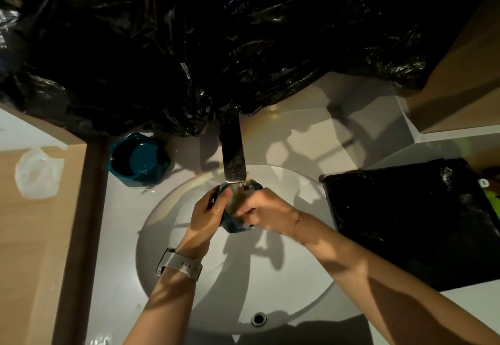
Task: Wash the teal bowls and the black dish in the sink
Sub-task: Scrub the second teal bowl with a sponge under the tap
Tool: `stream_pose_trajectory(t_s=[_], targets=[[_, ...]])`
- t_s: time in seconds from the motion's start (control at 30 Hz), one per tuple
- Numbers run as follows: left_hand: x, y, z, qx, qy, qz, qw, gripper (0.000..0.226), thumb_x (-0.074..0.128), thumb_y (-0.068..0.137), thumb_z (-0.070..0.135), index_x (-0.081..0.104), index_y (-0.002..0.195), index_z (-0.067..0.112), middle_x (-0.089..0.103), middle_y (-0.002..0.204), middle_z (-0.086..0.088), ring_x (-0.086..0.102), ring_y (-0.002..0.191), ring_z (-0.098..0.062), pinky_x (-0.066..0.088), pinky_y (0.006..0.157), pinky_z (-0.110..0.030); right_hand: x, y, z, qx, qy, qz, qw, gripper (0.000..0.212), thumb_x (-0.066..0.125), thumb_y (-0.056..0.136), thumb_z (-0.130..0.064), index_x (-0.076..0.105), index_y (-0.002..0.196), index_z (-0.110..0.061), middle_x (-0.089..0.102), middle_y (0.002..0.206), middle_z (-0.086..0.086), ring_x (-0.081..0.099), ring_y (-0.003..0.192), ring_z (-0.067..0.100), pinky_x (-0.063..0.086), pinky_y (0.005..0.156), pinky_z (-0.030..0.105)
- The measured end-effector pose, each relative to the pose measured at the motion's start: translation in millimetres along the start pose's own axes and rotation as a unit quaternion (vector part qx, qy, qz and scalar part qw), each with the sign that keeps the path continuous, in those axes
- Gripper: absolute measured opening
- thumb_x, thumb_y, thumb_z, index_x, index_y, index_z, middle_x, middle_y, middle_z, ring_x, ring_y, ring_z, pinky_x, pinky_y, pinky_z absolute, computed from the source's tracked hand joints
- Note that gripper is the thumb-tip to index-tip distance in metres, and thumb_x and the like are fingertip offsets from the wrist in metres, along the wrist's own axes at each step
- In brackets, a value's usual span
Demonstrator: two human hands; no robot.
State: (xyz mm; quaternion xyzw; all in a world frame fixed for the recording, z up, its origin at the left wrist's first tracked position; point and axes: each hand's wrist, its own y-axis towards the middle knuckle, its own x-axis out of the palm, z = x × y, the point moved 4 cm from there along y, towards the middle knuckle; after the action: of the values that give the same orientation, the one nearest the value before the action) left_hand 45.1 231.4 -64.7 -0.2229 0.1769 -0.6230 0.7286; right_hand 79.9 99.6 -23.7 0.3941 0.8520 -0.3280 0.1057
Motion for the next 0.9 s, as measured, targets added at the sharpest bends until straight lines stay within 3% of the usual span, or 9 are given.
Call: stream_pose_trajectory(t_s=[0.07, 0.13, 0.27, 0.4, 0.47, 0.6, 0.7, 0.8, 0.9], targets=[[3, -1, 0, 0.004, 0.0, -0.02, 1.0, 0.012, 0.059, 0.097, 0.029, 0.066, 0.106, 0.033, 0.073, 0.102, 0.008, 0.07, 0.094, -0.009, 0.057, 0.083, -0.027, -6, 8, 7, 0.061, -0.089, -0.025, 0.994, 0.017, 0.053, 0.086, 0.005, 0.069, 0.088, 0.002, 0.066, 0.089, 0.016, 0.063, 0.082, 0.024, 0.049, 0.07, 0.021], [8, -4, -1, -0.007, -0.017, -0.034, 0.999, 0.013, 0.059, 0.097, 0.027, 0.064, 0.108, 0.033, 0.071, 0.104, 0.009, 0.069, 0.096, -0.007, 0.056, 0.08, -0.023, -11, 10, 7, 0.059, -0.212, 0.031, 0.975, 0.024, 0.052, 0.085, -0.001, 0.07, 0.101, -0.002, 0.069, 0.105, 0.014, 0.063, 0.101, 0.029, 0.048, 0.086, 0.026], [13, -6, 4, -0.009, -0.029, -0.028, 0.999, 0.015, 0.057, 0.098, 0.03, 0.064, 0.112, 0.029, 0.073, 0.108, 0.002, 0.071, 0.098, -0.013, 0.056, 0.083, -0.026, -1, 5, 6, -0.021, -0.098, 0.152, 0.983, 0.023, 0.048, 0.089, 0.003, 0.069, 0.098, 0.003, 0.068, 0.095, 0.017, 0.061, 0.091, 0.027, 0.037, 0.076, 0.02], [6, -6, 5, -0.001, -0.004, -0.038, 0.999, 0.017, 0.058, 0.098, 0.032, 0.068, 0.111, 0.029, 0.074, 0.109, 0.003, 0.07, 0.103, -0.015, 0.056, 0.092, -0.035, -1, 0, 6, -0.011, 0.014, 0.039, 0.999, 0.025, 0.055, 0.086, 0.007, 0.071, 0.106, 0.003, 0.069, 0.091, 0.009, 0.058, 0.083, 0.011, 0.046, 0.075, 0.014], [3, -6, 5, 0.002, 0.003, -0.031, 1.0, 0.014, 0.058, 0.097, 0.031, 0.068, 0.107, 0.032, 0.074, 0.105, 0.007, 0.07, 0.1, -0.013, 0.056, 0.09, -0.034, -5, 1, 9, 0.0, -0.049, -0.039, 0.998, 0.023, 0.057, 0.087, 0.001, 0.071, 0.106, -0.001, 0.069, 0.092, 0.004, 0.057, 0.082, 0.01, 0.044, 0.072, 0.011], [9, -8, 5, -0.008, -0.01, -0.04, 0.999, 0.01, 0.057, 0.098, 0.029, 0.065, 0.103, 0.033, 0.072, 0.101, 0.01, 0.07, 0.093, -0.006, 0.057, 0.072, -0.02, -16, 7, 9, 0.003, -0.209, 0.02, 0.978, 0.026, 0.049, 0.086, -0.003, 0.074, 0.093, -0.005, 0.072, 0.097, 0.012, 0.065, 0.093, 0.027, 0.05, 0.086, 0.032], [10, -8, 8, -0.011, -0.002, -0.037, 0.999, 0.01, 0.056, 0.099, 0.032, 0.064, 0.104, 0.033, 0.072, 0.105, 0.006, 0.069, 0.097, -0.01, 0.056, 0.074, -0.021, -6, 6, 2, -0.024, -0.134, 0.097, 0.986, 0.031, 0.044, 0.09, 0.001, 0.071, 0.105, -0.004, 0.07, 0.104, 0.011, 0.062, 0.095, 0.02, 0.043, 0.085, 0.016], [5, -6, 8, -0.013, 0.011, -0.032, 0.999, 0.018, 0.057, 0.098, 0.034, 0.065, 0.113, 0.029, 0.071, 0.113, -0.001, 0.068, 0.104, -0.018, 0.057, 0.082, -0.028, 3, -1, 3, -0.035, -0.058, 0.047, 0.997, 0.035, 0.046, 0.088, 0.009, 0.071, 0.108, -0.005, 0.07, 0.102, 0.007, 0.06, 0.093, 0.013, 0.039, 0.081, 0.005], [2, -4, 6, -0.018, 0.01, -0.026, 0.999, 0.022, 0.058, 0.097, 0.033, 0.066, 0.116, 0.025, 0.073, 0.112, -0.003, 0.07, 0.102, -0.02, 0.059, 0.08, -0.029, -3, -2, 4, -0.017, -0.005, -0.045, 0.999, 0.033, 0.044, 0.091, 0.01, 0.069, 0.075, -0.003, 0.064, 0.065, -0.002, 0.059, 0.061, 0.007, 0.041, 0.058, 0.007]])
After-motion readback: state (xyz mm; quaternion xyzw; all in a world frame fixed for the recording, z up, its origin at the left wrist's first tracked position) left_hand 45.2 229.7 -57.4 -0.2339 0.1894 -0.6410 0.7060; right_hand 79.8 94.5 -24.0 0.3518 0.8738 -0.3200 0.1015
